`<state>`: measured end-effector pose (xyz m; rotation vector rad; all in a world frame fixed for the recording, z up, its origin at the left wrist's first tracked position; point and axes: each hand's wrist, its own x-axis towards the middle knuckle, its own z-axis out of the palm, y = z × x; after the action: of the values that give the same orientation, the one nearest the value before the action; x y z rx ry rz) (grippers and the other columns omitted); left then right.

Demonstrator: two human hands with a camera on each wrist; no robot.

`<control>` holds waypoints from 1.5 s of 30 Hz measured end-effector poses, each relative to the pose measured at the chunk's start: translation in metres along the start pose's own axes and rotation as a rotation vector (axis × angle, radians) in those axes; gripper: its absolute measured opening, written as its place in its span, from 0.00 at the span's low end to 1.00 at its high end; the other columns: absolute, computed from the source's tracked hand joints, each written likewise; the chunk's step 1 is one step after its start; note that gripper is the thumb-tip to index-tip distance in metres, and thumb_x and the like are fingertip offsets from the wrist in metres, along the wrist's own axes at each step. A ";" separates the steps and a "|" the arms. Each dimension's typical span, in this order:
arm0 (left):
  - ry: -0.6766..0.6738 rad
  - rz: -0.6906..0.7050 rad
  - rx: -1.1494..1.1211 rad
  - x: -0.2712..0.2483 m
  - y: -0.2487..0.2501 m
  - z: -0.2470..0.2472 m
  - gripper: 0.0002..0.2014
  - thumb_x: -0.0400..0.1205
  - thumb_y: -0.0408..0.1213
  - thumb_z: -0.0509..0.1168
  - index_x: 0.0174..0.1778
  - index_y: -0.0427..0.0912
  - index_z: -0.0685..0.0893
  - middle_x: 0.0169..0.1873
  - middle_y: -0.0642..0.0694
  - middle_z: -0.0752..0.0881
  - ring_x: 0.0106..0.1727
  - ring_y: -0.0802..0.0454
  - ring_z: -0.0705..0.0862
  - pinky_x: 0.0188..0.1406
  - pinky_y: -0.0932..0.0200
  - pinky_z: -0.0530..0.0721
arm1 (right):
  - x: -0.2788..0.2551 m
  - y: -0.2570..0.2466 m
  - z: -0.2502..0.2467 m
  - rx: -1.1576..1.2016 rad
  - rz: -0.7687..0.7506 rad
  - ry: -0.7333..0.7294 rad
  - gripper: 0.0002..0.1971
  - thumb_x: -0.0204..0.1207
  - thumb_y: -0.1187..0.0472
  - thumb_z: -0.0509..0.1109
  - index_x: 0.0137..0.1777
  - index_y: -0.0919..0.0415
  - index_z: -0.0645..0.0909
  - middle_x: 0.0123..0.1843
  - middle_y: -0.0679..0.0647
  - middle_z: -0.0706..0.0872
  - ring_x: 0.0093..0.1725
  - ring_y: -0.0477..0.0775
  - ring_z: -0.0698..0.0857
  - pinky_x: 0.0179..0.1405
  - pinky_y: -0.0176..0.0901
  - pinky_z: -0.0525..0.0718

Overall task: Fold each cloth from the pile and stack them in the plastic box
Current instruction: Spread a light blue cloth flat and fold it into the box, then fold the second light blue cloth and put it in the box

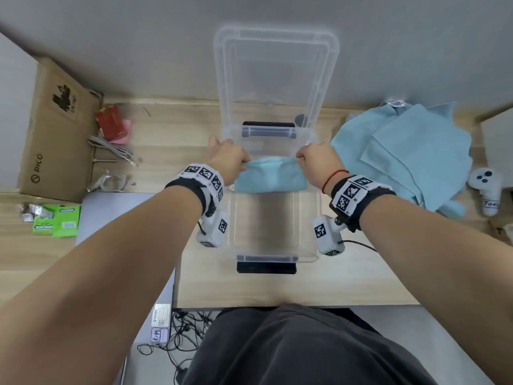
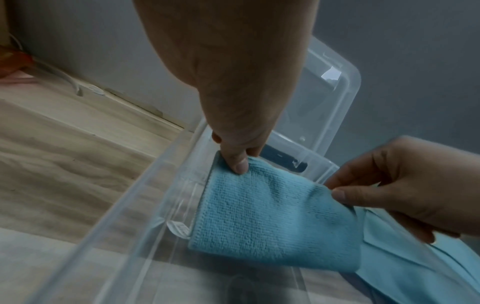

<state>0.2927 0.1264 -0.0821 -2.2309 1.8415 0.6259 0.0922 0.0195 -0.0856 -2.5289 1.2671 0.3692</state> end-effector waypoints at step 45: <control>-0.238 0.072 0.035 0.047 0.029 0.011 0.25 0.79 0.29 0.59 0.72 0.51 0.76 0.67 0.46 0.77 0.63 0.40 0.80 0.53 0.49 0.82 | 0.028 -0.022 0.003 -0.239 -0.199 -0.350 0.20 0.76 0.68 0.62 0.69 0.60 0.77 0.62 0.59 0.83 0.58 0.63 0.84 0.54 0.51 0.85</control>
<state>0.2693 0.0822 -0.1086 -1.9780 1.8034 0.8259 0.1263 0.0126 -0.0955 -2.5974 0.8764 0.9166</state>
